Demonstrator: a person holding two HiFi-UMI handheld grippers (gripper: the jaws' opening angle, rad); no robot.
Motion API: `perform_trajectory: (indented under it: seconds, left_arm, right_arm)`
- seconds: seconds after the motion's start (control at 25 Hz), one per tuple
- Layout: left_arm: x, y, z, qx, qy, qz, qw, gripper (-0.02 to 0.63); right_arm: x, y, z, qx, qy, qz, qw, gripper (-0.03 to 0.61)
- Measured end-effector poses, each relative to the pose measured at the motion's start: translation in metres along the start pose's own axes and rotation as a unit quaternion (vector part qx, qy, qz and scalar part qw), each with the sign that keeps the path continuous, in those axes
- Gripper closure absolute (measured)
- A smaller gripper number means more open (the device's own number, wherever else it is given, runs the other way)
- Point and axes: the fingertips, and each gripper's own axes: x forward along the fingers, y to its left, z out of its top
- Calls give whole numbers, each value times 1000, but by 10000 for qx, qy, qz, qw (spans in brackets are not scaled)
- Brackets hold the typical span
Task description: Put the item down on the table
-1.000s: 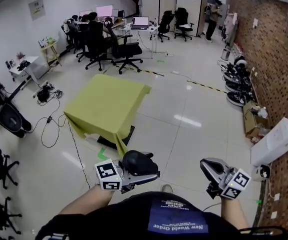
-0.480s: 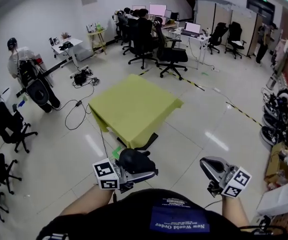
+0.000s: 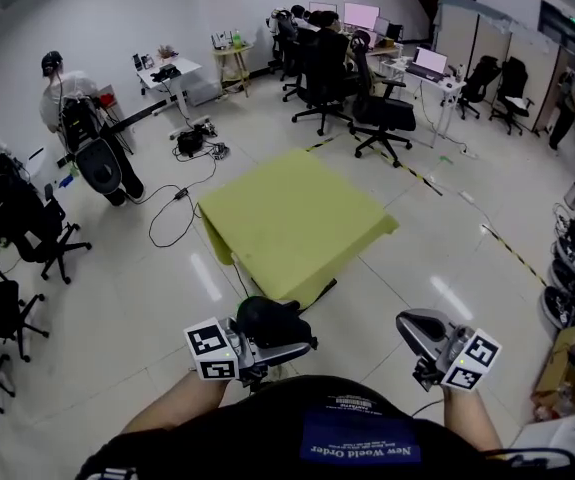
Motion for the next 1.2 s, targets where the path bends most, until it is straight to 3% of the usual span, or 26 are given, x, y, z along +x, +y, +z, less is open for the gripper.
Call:
perform_trajectory:
  seconds: [0.6,0.92,1.2]
  left_arm:
    - [-87,232,77,128,213,8,9997,275]
    - [-67,294,95,65,205,159,9996,275]
    - [-8,342,102,116,263,834,9961,275]
  right_arm:
    - [243,-107,22,53,-9,-11,10000,591]
    - [275,-170,22,282,42,87,9996,591]
    - [282,-257,38,332,-14,686,9971,591]
